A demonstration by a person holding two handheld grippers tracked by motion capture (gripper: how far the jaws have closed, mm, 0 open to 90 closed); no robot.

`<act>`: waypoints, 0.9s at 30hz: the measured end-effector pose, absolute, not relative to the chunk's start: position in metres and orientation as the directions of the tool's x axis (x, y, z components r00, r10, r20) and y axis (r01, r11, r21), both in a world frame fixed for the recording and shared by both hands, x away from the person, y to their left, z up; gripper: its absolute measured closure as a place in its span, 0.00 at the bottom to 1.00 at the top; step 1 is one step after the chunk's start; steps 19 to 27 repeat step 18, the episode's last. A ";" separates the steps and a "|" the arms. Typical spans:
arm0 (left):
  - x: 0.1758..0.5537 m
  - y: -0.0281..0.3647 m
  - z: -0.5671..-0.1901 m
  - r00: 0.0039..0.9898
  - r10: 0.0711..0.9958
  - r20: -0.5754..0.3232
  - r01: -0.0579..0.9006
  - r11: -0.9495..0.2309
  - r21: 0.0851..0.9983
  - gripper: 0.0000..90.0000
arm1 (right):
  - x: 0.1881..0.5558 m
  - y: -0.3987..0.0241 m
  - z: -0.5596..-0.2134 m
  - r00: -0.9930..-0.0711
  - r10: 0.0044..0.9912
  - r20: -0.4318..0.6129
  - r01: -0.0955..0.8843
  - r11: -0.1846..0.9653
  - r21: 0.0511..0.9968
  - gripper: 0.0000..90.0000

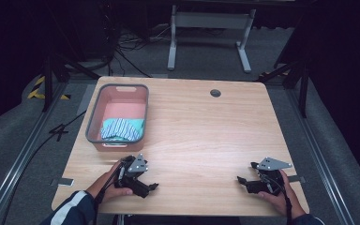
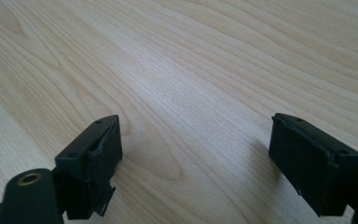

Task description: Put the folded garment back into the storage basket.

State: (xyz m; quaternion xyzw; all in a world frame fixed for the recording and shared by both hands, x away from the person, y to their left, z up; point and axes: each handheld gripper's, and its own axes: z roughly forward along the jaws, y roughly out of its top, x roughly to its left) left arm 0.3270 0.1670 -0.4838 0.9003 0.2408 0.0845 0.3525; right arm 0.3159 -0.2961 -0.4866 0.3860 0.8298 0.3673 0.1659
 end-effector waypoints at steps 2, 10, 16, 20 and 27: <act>0.327 0.167 -0.484 0.870 0.492 -0.016 0.372 -0.636 0.676 0.07 | 0.316 -0.296 -0.487 -0.647 0.763 0.008 0.519 0.432 0.738 0.20; 0.329 0.167 -0.484 0.878 0.479 -0.020 0.365 -0.642 0.674 0.06 | 0.315 -0.297 -0.487 -0.641 0.768 0.006 0.521 0.430 0.737 0.20; 0.331 0.166 -0.484 0.864 0.503 -0.017 0.387 -0.642 0.662 0.02 | 0.315 -0.297 -0.487 -0.640 0.768 0.006 0.522 0.429 0.738 0.20; 0.331 0.167 -0.484 0.863 0.505 -0.020 0.391 -0.642 0.660 0.00 | 0.315 -0.297 -0.487 -0.640 0.768 0.006 0.522 0.429 0.738 0.20; 0.331 0.167 -0.484 0.863 0.505 -0.020 0.391 -0.642 0.660 0.00 | 0.315 -0.297 -0.487 -0.640 0.768 0.006 0.522 0.429 0.738 0.20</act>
